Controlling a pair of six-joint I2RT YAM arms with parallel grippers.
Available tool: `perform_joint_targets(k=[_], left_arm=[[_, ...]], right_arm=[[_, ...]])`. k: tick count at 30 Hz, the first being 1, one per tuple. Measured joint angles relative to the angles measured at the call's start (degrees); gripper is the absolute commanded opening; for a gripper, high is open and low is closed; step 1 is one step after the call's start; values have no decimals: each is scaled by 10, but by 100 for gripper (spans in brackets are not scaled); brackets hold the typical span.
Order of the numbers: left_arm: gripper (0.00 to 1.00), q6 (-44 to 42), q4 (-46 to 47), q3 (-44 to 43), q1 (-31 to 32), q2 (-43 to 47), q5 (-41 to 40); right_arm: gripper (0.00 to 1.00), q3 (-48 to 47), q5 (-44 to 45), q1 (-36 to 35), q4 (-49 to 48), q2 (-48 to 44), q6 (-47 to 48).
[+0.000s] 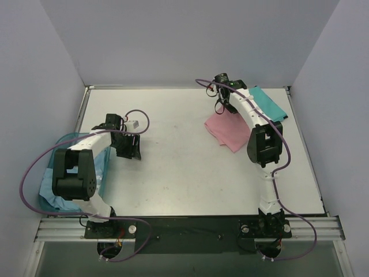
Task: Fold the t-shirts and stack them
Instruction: Put the neatly folded tshirt into the corner of the board with the right arm
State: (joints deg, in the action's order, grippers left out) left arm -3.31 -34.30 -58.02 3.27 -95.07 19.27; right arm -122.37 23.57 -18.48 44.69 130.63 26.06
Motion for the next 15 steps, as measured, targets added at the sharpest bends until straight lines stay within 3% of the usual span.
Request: perform_joint_targets(k=[15], left_arm=[[62,-4,0,0,0,0,-9]], right_arm=[[0,-7,15,12,-66,1,45]])
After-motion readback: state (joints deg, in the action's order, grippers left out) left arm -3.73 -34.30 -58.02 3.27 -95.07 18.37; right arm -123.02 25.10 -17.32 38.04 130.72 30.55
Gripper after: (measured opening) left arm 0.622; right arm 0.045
